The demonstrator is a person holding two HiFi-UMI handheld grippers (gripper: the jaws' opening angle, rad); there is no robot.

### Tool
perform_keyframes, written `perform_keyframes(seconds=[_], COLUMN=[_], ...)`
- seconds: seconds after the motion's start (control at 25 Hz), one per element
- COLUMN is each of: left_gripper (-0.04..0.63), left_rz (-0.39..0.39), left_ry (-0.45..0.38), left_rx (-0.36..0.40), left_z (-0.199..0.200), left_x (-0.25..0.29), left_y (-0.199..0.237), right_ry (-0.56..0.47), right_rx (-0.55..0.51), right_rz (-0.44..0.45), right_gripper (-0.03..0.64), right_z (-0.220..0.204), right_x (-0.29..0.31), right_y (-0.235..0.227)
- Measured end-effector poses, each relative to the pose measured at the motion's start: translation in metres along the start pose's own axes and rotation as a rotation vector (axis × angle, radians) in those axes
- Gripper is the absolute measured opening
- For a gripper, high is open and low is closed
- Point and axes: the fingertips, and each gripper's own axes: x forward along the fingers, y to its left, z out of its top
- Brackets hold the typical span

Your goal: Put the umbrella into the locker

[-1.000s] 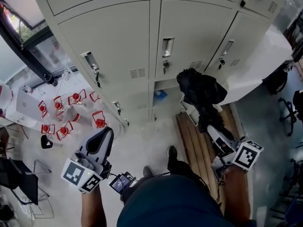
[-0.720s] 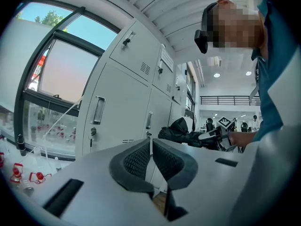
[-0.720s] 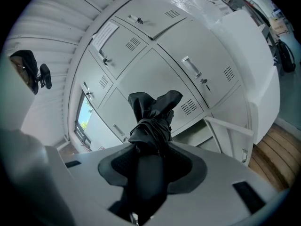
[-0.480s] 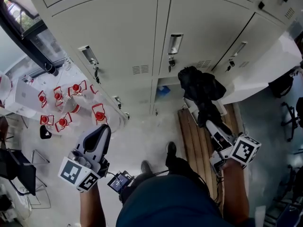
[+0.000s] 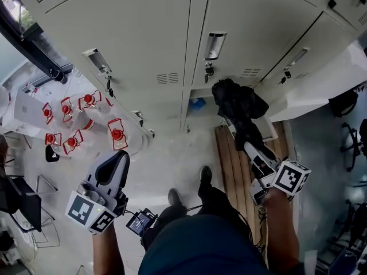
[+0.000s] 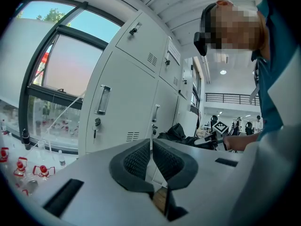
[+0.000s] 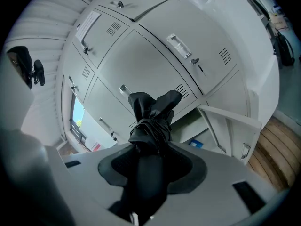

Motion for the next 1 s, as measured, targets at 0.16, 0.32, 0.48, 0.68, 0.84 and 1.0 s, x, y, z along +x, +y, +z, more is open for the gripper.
perform_keyframes(seconds=[0.16,0.32,0.48,0.68,0.84,1.0], left_gripper=[0.034,0.034,0.034,0.034,0.034,0.034], left_rz=[0.008,0.011,0.015,0.019,0.022,0.025], left_ry=[0.017,0.036,0.059,0.077,0.090,0.106], left_rx=[-0.007,-0.017,-0.027,-0.039,-0.053,-0.066], left_z=[-0.006,-0.015,-0.026,-0.038,-0.049,-0.060], left_x=[0.006,0.015,0.022,0.028,0.033,0.039], left_y=[0.006,0.011,0.013,0.011,0.007,0.005], right_ry=[0.019,0.035,0.057,0.092,0.119,0.150], right_rx=[0.009,0.020,0.023,0.026,0.027,0.023], right_rz=[-0.015,-0.029,-0.053,-0.069,-0.071,-0.079], right_gripper=[0.183,0.183,0.183,0.183,0.183,0.183], right_z=[-0.004,-0.007,-0.011,-0.022,-0.030,-0.041], right_x=[0.014,0.030,0.043,0.057,0.067,0.073], right_y=[-0.014,-0.033,-0.051,-0.071,-0.083,-0.098])
